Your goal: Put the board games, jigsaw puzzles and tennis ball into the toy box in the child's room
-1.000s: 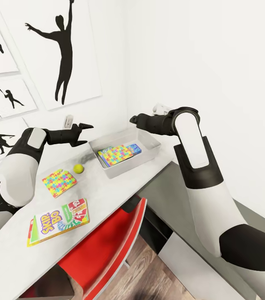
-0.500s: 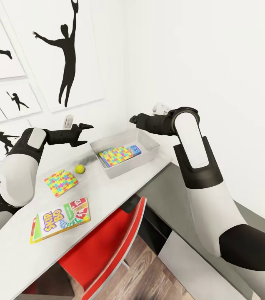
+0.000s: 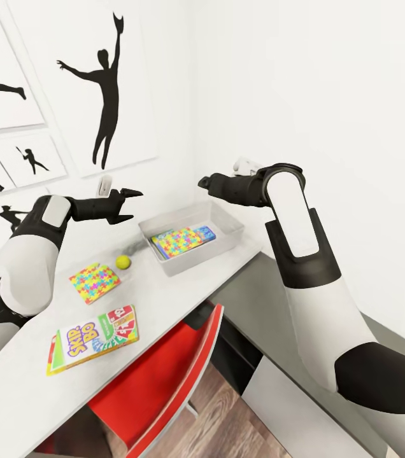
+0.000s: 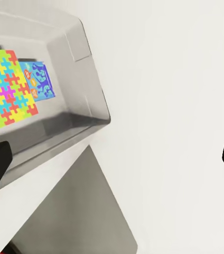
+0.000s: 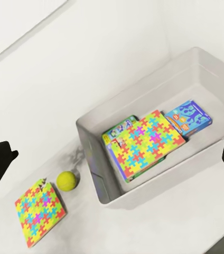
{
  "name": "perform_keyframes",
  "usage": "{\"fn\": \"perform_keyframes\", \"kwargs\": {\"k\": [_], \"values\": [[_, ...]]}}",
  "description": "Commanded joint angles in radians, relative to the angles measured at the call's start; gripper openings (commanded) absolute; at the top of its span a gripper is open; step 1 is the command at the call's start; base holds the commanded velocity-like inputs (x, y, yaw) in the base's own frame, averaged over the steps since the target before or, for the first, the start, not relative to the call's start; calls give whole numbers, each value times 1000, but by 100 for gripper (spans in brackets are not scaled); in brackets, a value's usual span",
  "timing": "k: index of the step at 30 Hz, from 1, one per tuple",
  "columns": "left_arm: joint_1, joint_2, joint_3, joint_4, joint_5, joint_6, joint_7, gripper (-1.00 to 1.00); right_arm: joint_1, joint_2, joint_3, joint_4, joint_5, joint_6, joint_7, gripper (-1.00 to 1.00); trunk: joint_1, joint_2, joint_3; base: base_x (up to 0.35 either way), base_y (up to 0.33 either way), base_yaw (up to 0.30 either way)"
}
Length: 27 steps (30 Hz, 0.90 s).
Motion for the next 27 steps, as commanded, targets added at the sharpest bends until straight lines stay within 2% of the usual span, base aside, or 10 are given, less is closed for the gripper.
{"fn": "perform_keyframes", "kwargs": {"k": [1, 27], "values": [[-1, -1, 7, 0, -11, 5, -8, 100, -1, 0, 0, -1, -9, 3, -11, 100, 1, -2, 0, 0, 0, 0], [0, -1, 7, 0, -11, 5, -8, 100, -1, 0, 0, -1, -8, 3, -11, 100, 1, -2, 43, -17, 0, 0]]}}
